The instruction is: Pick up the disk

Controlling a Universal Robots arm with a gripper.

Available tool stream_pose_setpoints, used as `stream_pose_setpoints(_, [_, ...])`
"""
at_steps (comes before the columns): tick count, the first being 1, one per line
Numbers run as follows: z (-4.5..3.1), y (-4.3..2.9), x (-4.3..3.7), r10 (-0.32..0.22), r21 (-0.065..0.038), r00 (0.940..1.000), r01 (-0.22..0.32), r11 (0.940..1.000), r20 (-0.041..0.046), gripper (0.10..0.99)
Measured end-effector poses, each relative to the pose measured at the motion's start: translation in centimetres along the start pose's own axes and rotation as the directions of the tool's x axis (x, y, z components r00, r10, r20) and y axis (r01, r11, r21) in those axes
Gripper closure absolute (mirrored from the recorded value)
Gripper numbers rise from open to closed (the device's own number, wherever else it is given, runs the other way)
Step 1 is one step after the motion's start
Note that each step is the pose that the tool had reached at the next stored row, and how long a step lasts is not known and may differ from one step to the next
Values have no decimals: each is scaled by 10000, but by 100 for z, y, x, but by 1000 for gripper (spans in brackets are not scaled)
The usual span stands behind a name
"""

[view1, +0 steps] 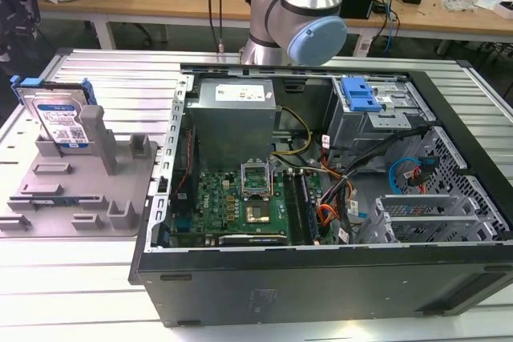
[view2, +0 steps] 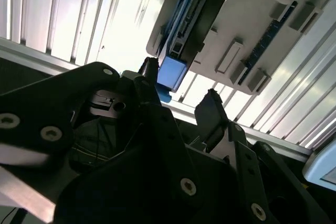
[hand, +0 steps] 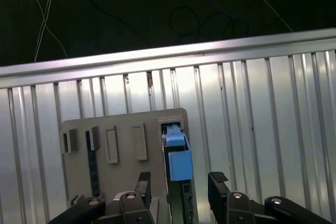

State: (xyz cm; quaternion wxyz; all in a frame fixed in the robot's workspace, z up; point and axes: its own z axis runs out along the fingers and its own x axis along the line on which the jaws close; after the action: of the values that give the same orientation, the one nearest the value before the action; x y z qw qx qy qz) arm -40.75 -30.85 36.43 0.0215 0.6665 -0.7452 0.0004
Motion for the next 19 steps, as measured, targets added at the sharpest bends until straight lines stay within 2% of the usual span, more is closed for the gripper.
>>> stream_pose_setpoints(3, [-1,3,1,-1,0,10000,1,10000,-2,529])
stream_pose_setpoints(4, [2,5,0,-27,87,10000,27,10000,6,529])
stream_pose_setpoints(5, [4,4,0,-79,248,10000,79,9997,8,529])
stream_pose_setpoints(6, [6,4,0,-117,348,9999,117,9993,-1,529])
stream_pose_setpoints(8, [13,17,0,-138,440,9999,140,9989,-28,529])
stream_pose_setpoints(11, [42,76,6,-147,456,9999,148,9989,-27,529])
stream_pose_setpoints(13, [62,80,7,-155,457,9999,156,9988,-27,529])
stream_pose_setpoints(19, [192,89,3,-220,458,9998,221,9987,-29,529])
